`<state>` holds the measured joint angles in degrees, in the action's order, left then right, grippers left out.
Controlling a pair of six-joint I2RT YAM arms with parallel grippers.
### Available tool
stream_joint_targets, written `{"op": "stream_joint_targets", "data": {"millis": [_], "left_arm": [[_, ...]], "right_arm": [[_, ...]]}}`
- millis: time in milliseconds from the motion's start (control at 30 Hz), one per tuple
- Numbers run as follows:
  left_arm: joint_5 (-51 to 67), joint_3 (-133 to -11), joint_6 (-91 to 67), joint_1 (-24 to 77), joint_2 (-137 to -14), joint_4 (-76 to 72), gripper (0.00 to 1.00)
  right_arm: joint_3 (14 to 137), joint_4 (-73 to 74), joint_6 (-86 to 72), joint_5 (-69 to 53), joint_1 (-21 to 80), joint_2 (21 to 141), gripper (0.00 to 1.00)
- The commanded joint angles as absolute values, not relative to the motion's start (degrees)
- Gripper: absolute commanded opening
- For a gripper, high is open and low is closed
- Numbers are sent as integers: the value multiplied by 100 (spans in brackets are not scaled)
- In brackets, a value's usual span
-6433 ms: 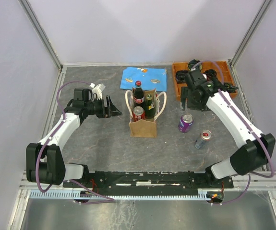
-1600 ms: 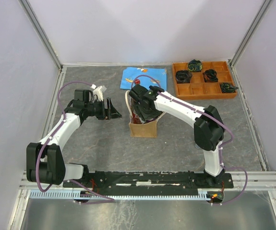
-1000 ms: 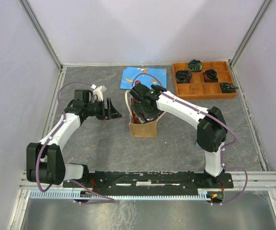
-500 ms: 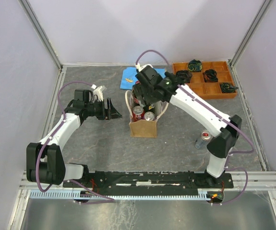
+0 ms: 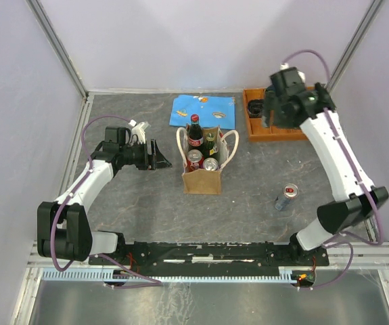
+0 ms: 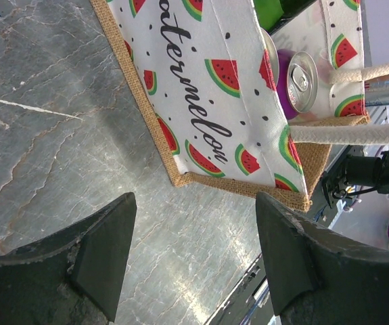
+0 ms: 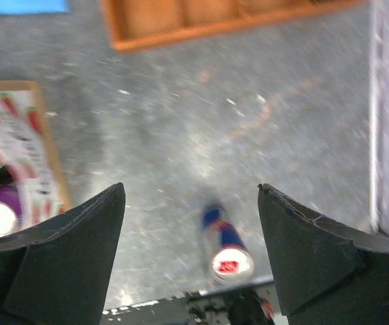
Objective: Place the beverage into the canvas bag
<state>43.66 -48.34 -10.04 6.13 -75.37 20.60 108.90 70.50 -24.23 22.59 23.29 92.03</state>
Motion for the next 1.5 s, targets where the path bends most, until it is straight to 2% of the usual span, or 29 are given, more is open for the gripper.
{"op": "stream_joint_targets", "data": {"millis": [0, 333, 833, 1000, 1133, 1333, 1400, 1467], "left_arm": [[4515, -4835, -725, 603, -7495, 1960, 78], [4528, -4842, -722, 602, -7545, 1959, 77], [4538, -4850, -721, 609, -7542, 1967, 77], [4535, -4869, -708, 615, -7558, 1962, 77], [4535, -4903, -679, 604, -7557, 1986, 77], [4535, -4904, -675, 601, -7589, 1995, 78], [4535, -4906, -667, 612, -7593, 1991, 77], [4535, -4920, -657, 607, -7593, 1995, 77]], "right_arm": [[10289, 7946, -2478, 2023, 1724, 8528, 87], [8026, 8052, -2996, 1137, 1539, 7593, 87], [6478, 7491, -3018, 1016, 1377, 7460, 89], [6143, 7078, -3091, 971, 1330, 7394, 86], [6036, 7000, -3071, 997, 1319, 7370, 71], [6182, 7043, -3036, 1028, 1316, 7278, 16], [6458, 7109, -3002, 1026, 1318, 7318, 6], [6874, 7216, -2939, 1043, 1313, 7416, 0]]}}
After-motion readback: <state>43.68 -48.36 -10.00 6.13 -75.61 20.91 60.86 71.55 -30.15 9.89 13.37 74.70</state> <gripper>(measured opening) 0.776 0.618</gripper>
